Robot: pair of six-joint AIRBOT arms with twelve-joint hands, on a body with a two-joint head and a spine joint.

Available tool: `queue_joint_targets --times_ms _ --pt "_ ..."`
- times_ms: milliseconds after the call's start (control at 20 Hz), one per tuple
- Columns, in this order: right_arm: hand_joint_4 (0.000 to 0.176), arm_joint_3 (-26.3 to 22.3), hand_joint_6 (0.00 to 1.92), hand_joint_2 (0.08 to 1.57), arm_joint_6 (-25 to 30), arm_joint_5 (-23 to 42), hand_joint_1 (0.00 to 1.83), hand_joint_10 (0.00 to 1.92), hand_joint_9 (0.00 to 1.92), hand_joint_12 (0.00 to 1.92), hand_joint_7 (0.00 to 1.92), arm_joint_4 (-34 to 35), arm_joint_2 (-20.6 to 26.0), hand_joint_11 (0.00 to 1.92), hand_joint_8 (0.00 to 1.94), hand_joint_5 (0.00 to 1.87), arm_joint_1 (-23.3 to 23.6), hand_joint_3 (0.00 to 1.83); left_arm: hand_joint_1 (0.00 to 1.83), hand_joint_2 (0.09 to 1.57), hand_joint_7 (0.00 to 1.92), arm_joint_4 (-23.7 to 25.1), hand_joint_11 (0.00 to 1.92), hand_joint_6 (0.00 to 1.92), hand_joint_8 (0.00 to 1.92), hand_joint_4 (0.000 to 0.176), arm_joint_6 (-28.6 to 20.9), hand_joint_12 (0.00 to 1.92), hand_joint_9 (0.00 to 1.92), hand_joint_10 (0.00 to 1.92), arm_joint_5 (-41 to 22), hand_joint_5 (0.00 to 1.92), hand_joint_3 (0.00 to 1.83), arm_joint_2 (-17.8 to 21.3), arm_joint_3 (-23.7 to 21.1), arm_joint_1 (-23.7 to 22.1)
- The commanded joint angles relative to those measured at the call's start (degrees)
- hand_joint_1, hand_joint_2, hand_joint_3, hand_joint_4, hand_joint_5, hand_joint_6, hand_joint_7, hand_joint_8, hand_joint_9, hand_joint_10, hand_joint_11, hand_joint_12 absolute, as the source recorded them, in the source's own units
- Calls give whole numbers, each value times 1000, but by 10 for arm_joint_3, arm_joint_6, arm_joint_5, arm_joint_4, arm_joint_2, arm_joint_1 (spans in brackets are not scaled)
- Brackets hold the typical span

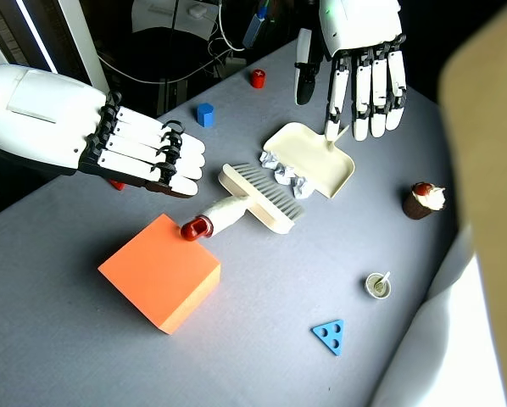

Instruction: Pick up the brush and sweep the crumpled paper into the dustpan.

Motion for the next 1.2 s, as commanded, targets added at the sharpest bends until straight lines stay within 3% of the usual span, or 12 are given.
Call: queue_joint_targets --times_ms 0,400,450,500,600,850,950,1150 --pt "0 -2 3 941 1 -60 0 6 93 175 77 -14 6 46 4 20 2 7 0 944 213 -4 218 4 3 0 2 169 240 5 -59 166 1 -1 2 -9" --pt "0 -3 0 941 1 -60 0 0 114 100 109 -14 7 88 0 54 2 0 0 868 182 -21 196 0 1 0 18 107 192 0 -42 149 0 -2 -8 -16" --pt "0 -3 2 944 1 -60 0 4 117 104 107 -14 7 103 1 53 2 0 0 852 192 -48 205 4 6 0 43 105 204 6 -41 156 0 -2 -8 -16" --pt "0 -3 0 944 1 -60 0 0 91 97 79 -14 7 94 0 33 2 0 0 861 198 -111 214 7 8 0 107 106 207 6 -47 166 0 -1 -8 -12" --pt "0 -3 5 943 0 -60 0 8 106 100 89 -14 7 108 6 40 2 0 59 891 210 -168 230 10 10 0 152 109 218 9 -68 178 9 2 -7 -2" --pt "0 -4 6 941 -2 -60 0 8 100 84 94 -14 6 92 6 47 2 0 239 926 179 -263 219 0 0 0 218 92 206 0 -70 134 12 12 9 35" --pt "0 -4 8 937 -2 -60 0 14 124 88 113 -14 6 112 11 59 2 0 434 949 127 -293 200 0 0 0 254 81 169 0 -83 82 13 19 9 51" --pt "0 -5 12 939 -3 -60 0 14 134 88 119 -14 7 125 10 76 1 0 759 948 96 -399 212 4 1 0 378 84 155 2 -83 58 0 24 12 60"
